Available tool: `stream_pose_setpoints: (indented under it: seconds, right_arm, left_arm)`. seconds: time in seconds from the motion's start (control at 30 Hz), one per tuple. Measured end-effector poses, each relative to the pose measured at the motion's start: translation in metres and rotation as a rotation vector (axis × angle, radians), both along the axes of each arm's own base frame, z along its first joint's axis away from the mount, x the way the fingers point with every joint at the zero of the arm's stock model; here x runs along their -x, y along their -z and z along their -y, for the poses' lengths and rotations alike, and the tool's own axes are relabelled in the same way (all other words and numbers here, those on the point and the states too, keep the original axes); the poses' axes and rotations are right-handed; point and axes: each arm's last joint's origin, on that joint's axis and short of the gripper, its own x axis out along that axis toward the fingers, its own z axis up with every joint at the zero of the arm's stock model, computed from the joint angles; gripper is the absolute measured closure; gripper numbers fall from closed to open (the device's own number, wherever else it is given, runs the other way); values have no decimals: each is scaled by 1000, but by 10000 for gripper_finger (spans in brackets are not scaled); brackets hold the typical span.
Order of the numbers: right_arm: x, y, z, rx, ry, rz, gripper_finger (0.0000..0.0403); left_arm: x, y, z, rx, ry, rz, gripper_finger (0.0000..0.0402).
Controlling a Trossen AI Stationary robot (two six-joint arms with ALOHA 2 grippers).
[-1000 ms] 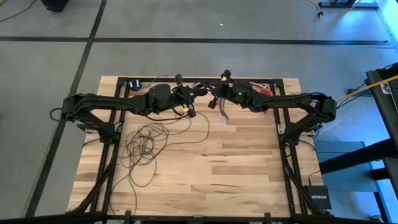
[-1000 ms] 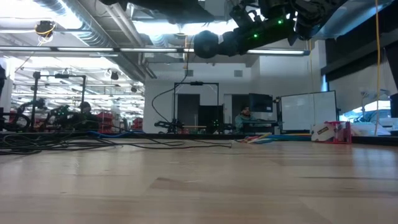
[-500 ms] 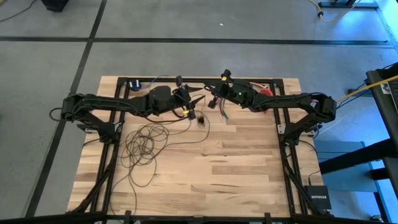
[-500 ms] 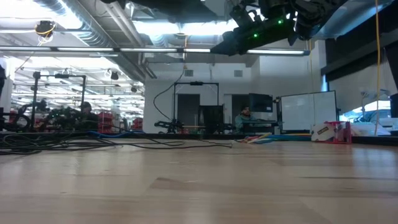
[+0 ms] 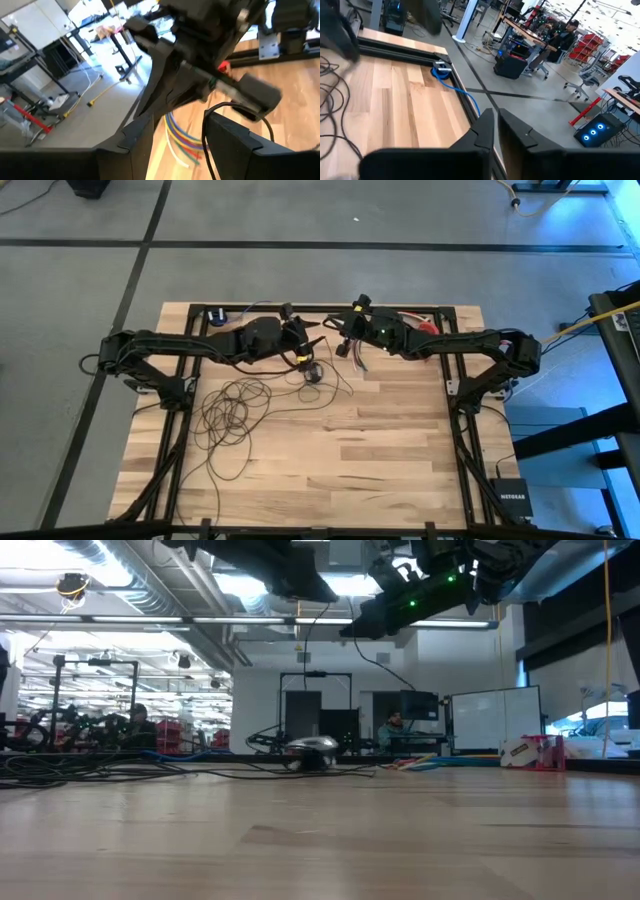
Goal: Coiling cords
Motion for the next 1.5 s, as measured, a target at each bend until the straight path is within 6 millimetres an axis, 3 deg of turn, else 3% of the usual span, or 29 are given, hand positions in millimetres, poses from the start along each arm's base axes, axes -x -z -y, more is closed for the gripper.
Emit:
stream_pose_setpoints:
  seconds: [0.23,0.6,0.73,1.0,1.3,1.5]
  right_arm:
    - [2,8,0,-33,21,-78,323]
    - [21,18,0,65,193,-403,264]
    - [27,30,-5,2,99,-527,263]
    - [36,68,-18,-89,-193,-447,262]
    - [28,117,-17,113,-345,-556,262]
    - [15,140,-25,307,-469,-628,262]
  left_arm:
    - [2,5,-5,36,-24,-34,233]
    - [10,6,5,66,-4,-114,233]
    - [14,11,11,97,1,-173,233]
    - [22,28,14,195,-36,-291,233]
    - [33,68,15,248,-66,-345,233]
    - [35,77,15,251,-69,-339,234]
